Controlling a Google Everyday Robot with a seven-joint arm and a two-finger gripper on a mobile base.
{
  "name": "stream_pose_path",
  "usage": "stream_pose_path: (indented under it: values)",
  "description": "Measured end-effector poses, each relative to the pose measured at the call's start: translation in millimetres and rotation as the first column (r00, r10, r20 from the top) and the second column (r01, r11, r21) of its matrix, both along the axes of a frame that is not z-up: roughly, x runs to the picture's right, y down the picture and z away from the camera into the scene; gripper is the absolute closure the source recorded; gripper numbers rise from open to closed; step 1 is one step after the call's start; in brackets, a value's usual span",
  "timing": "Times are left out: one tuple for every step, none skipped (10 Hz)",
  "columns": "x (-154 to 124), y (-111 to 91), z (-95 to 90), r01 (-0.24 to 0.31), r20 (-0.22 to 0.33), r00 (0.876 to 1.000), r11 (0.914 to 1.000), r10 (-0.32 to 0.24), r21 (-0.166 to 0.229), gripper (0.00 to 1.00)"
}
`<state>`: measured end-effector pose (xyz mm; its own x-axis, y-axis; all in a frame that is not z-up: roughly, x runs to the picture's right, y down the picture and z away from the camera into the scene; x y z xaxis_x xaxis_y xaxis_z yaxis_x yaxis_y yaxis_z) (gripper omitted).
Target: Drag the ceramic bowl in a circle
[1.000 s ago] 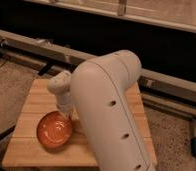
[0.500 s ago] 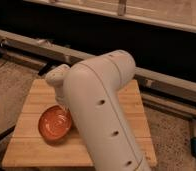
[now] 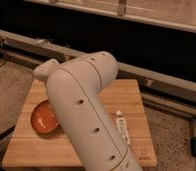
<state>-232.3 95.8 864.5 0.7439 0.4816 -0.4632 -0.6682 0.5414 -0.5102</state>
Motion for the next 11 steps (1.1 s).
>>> stream_pose_path:
  values:
    - [-10, 3, -13.8, 0.016, 0.03, 0.999, 0.9998, -0.016, 0.009, 1.0]
    - [-14, 7, -24.4, 0.021, 0.048, 0.999, 0.9997, -0.021, 0.014, 1.0]
    - [-22, 14, -38.4, 0.033, 0.076, 0.997, 0.9993, -0.034, 0.019, 1.0]
    - [-30, 25, -53.6, 0.052, 0.103, 0.993, 0.9985, -0.054, 0.017, 1.0]
    - [-38, 38, -70.1, 0.075, 0.136, 0.988, 0.9971, -0.076, 0.015, 1.0]
    - [-44, 50, -84.8, 0.099, 0.165, 0.981, 0.995, -0.1, 0.014, 1.0]
    - [-44, 62, -98.3, 0.124, 0.187, 0.974, 0.9922, -0.124, 0.011, 1.0]
    - [-41, 71, -107.6, 0.144, 0.199, 0.969, 0.9895, -0.143, 0.008, 1.0]
    - [-35, 78, -112.3, 0.152, 0.195, 0.969, 0.9884, -0.149, 0.002, 1.0]
    - [-29, 84, -113.8, 0.157, 0.189, 0.97, 0.9875, -0.154, -0.004, 1.0]
    - [-19, 87, -112.2, 0.158, 0.174, 0.973, 0.9875, -0.153, -0.011, 1.0]
